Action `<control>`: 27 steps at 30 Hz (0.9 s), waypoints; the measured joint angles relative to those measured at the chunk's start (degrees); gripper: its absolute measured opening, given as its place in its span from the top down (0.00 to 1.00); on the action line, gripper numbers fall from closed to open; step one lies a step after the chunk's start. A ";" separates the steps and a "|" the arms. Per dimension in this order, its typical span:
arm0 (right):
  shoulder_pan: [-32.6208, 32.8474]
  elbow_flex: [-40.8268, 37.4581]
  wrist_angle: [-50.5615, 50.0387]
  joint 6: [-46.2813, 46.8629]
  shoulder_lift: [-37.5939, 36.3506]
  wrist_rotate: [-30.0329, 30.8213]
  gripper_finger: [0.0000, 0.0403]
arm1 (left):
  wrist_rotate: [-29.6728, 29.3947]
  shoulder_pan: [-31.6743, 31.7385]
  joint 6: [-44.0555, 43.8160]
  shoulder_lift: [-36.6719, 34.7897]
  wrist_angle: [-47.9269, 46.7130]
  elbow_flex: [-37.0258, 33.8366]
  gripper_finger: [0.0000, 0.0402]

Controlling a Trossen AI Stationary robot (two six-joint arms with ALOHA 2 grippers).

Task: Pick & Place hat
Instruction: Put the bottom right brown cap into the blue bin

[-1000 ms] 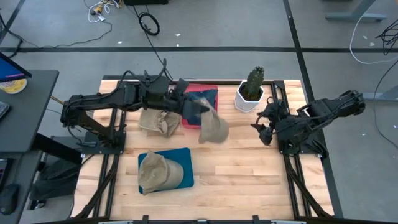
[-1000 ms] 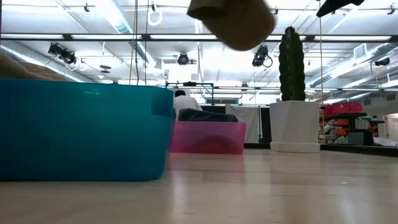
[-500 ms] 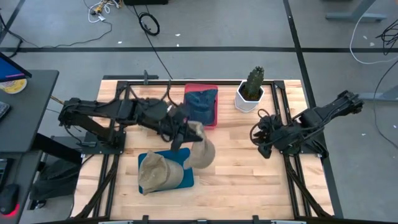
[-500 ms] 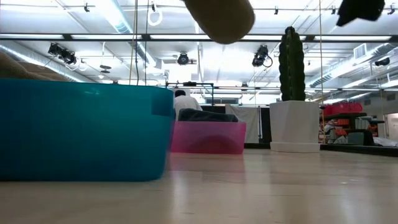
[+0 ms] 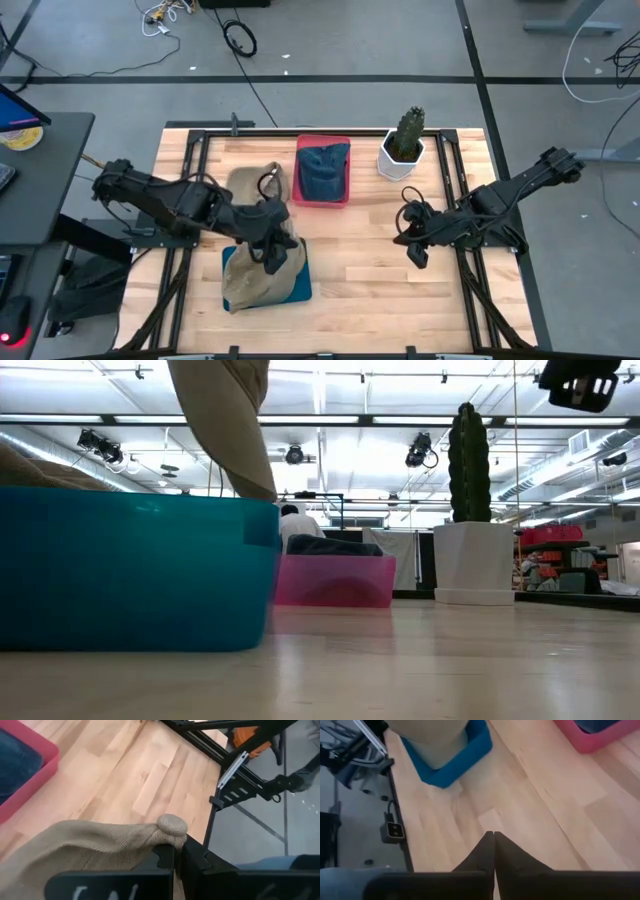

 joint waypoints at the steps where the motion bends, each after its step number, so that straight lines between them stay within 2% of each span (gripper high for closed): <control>1: 0.00 0.00 0.60 -0.19 0.00 0.00 0.99 | -0.77 -0.67 -0.86 0.00 -0.22 0.01 0.98; 13: 0.52 0.00 3.97 -3.48 0.00 0.13 1.00 | -13.06 -9.15 -1.48 0.33 -3.35 0.02 0.98; 19: 0.52 0.00 4.73 -3.35 0.00 0.13 1.00 | -13.73 -11.41 -4.27 0.42 -3.22 -3.12 0.98; 27: 0.50 0.00 5.20 -3.35 0.00 0.13 1.00 | -13.72 -12.90 -8.48 0.42 -0.37 -10.75 0.98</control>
